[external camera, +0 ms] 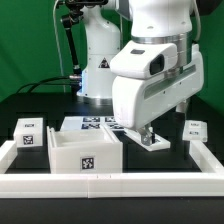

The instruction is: Assemble cabinet

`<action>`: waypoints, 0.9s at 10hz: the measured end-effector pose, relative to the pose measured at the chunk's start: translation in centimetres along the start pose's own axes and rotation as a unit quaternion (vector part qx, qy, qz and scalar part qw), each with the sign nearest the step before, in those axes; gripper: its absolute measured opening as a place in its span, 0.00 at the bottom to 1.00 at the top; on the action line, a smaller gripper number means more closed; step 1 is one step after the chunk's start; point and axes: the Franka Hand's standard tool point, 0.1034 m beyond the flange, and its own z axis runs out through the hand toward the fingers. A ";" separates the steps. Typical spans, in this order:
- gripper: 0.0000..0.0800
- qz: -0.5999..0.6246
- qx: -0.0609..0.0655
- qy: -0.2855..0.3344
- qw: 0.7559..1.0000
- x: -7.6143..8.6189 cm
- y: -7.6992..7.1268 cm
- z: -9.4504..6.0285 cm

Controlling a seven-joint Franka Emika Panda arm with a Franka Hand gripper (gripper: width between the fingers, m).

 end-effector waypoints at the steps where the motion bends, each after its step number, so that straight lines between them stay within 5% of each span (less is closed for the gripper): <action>1: 1.00 -0.042 -0.013 0.007 0.999 -1.0 -0.3 -0.1; 5: 1.00 -0.154 -0.032 0.001 0.988 -4.0 -0.1 -0.3; 9: 1.00 -0.167 -0.036 0.001 0.985 -4.1 0.1 -0.2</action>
Offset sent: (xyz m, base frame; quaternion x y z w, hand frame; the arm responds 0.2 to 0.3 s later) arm -0.0233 -0.0223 0.0040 -0.0249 0.0122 -0.1337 0.9906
